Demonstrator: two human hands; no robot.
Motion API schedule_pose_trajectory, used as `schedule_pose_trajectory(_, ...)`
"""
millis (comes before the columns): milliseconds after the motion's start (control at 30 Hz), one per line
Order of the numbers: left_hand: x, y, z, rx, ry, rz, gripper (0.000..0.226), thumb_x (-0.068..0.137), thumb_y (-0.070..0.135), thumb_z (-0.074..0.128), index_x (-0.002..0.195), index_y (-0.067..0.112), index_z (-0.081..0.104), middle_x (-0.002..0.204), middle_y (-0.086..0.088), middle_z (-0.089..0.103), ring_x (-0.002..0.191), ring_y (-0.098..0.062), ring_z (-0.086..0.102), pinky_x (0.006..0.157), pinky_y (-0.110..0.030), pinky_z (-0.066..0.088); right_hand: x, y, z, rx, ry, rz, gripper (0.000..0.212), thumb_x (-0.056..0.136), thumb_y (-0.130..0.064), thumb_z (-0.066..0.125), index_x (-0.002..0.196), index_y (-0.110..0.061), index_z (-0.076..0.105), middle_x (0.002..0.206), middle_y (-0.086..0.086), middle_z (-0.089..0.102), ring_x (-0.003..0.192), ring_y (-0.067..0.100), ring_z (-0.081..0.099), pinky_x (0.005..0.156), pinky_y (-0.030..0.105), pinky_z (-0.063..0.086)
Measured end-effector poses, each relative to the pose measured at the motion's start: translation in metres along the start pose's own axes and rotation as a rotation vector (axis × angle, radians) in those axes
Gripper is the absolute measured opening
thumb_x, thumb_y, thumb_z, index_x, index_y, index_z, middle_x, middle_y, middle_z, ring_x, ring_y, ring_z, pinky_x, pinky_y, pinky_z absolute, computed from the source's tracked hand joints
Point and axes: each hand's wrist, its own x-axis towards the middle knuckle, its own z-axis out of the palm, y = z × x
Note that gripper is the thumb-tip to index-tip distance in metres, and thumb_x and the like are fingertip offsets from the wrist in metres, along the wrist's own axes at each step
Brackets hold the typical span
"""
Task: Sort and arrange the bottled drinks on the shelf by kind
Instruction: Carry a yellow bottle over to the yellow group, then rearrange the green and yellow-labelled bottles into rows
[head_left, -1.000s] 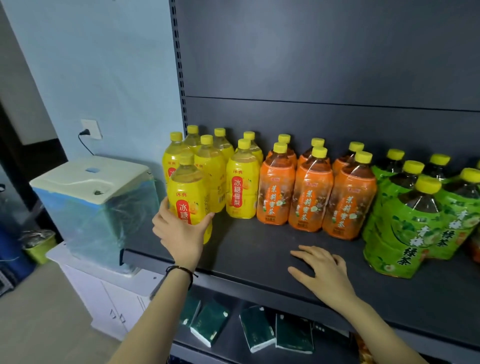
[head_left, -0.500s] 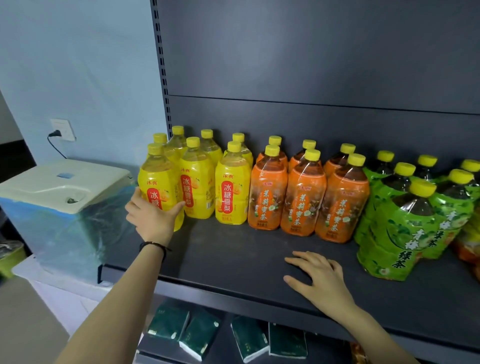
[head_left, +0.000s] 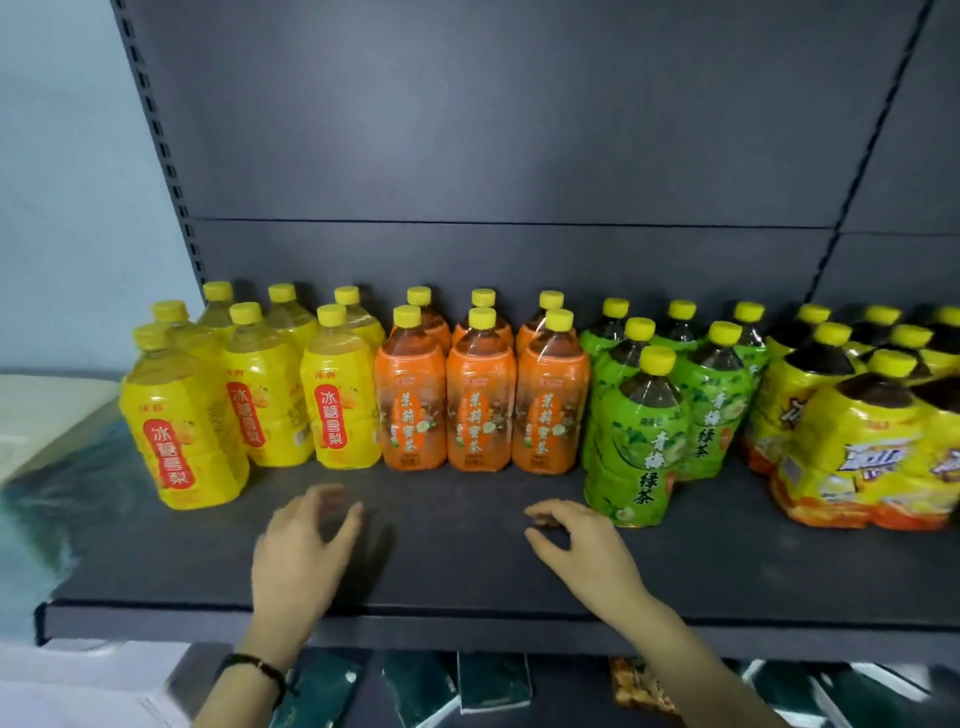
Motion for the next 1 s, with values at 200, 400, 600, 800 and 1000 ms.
schedule_pose_trajectory(200,-0.047,0.095,0.045,0.223,-0.208,0.214,0.053,0.077,0.063,0.037,0.108,0.03,0.064,0.102,0.004,0.07,0.099,-0.023,0.063,0.078,-0.037,0.049,-0.035,0.039,-0.059,0.016,0.021,0.006,0.037,0.089,-0.038,0.061,0.125,-0.034,0.057,0.112,-0.018,0.061,0.105,-0.001,0.055,0.089,0.025,0.05)
schedule_pose_trajectory(400,-0.109,0.202,0.108,0.054,-0.238,0.217,0.04,0.083,0.055,0.054,0.116,0.033,0.06,0.114,0.008,0.065,0.109,-0.019,0.058,0.08,-0.035,0.046,-0.093,0.111,-0.166,-0.006,0.103,0.008,0.044,0.091,-0.041,0.057,0.134,-0.04,0.046,0.127,-0.027,0.044,0.122,-0.004,0.041,0.101,0.02,0.041)
schedule_pose_trajectory(600,-0.177,0.321,0.18,-0.066,-0.238,0.243,0.042,0.087,0.048,0.057,0.127,0.035,0.052,0.123,0.012,0.057,0.114,-0.013,0.053,0.081,-0.029,0.048,-0.149,0.203,-0.277,-0.066,0.133,0.053,0.049,0.091,-0.041,0.058,0.137,-0.039,0.041,0.133,-0.023,0.043,0.126,0.0,0.041,0.101,0.017,0.037)
schedule_pose_trajectory(800,-0.227,0.402,0.239,-0.156,-0.257,0.244,0.043,0.086,0.043,0.062,0.126,0.032,0.053,0.125,0.009,0.056,0.118,-0.014,0.051,0.089,-0.03,0.046,-0.181,0.278,-0.346,0.001,0.393,0.149,0.049,0.086,-0.026,0.068,0.131,-0.023,0.049,0.122,-0.011,0.048,0.117,0.011,0.049,0.091,0.022,0.041)
schedule_pose_trajectory(1000,-0.22,0.473,0.287,-0.494,-0.436,0.21,0.054,0.082,0.043,0.067,0.13,0.038,0.042,0.13,0.02,0.046,0.125,-0.003,0.043,0.1,-0.026,0.04,-0.171,0.324,-0.391,0.099,0.674,0.234,0.052,0.079,-0.021,0.075,0.124,-0.016,0.05,0.115,-0.002,0.046,0.101,0.015,0.052,0.085,0.035,0.049)
